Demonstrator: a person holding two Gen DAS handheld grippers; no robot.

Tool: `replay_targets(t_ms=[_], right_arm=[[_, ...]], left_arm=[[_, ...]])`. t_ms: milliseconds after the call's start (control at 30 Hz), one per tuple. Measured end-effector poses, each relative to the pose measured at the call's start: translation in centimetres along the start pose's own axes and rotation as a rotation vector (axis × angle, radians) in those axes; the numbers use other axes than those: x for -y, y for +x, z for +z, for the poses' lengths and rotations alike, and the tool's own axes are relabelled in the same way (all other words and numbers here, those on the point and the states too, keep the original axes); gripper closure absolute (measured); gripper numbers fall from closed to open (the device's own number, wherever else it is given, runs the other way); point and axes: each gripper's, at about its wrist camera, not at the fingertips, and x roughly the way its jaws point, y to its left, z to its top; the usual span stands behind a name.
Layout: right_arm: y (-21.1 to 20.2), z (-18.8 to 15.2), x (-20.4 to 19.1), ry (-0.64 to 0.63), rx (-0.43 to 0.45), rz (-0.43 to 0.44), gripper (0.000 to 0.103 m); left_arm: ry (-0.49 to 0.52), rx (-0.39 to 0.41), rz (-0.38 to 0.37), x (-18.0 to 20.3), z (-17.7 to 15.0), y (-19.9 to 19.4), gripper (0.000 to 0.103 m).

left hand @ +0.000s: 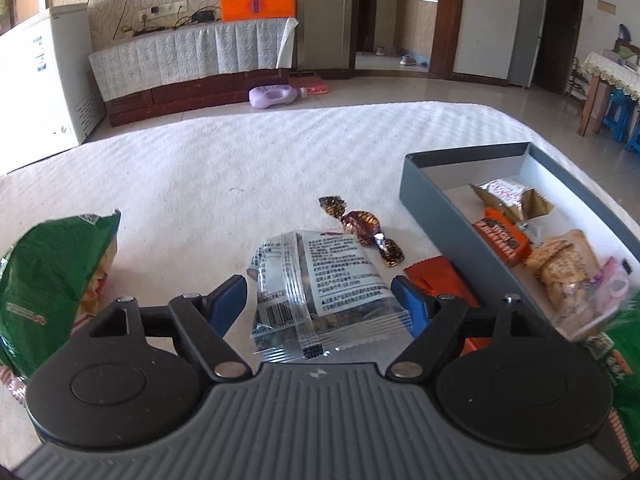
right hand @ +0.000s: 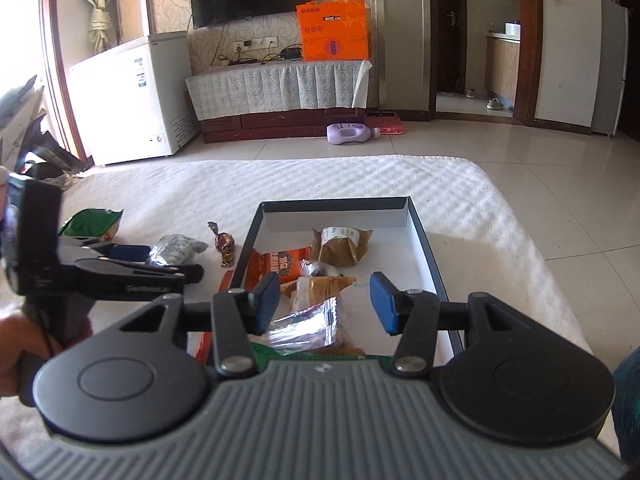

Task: Organize snacks
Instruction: 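Grasp the silver printed snack bag with the left gripper while the right grasps the red-orange bar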

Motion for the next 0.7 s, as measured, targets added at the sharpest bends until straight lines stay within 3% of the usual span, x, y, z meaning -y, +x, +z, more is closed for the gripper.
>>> replay_targets(t_ms=[267, 333, 433, 667, 700], right_arm=[[1.1, -0.3, -3.6, -0.072, -0.041, 0.112, 0.052], [1.7, -0.5, -5.3, -0.104, -0.069, 0.152, 0.062], [2.7, -0.9, -7.6, -0.140, -0.105, 0.193, 0.068], [6.2, -1.8, -10.6, -0.159, -0.183, 0.107, 0.069], [6.4, -2.0, -10.8, -0.168, -0.181, 0.072, 0.073]], left_arm=[[-0.015, -0.002, -0.005, -0.2, -0.2, 0.0, 0.032], [-0.016, 0.002, -0.001, -0.5, -0.2, -0.6, 0.032], [-0.018, 0.007, -0.001, -1.1, -0.4, -1.3, 0.032], [-0.016, -0.002, -0.012, -3.1, -1.5, -2.7, 0.032], [-0.013, -0.005, -0.016, -3.3, -1.7, -2.8, 0.032]])
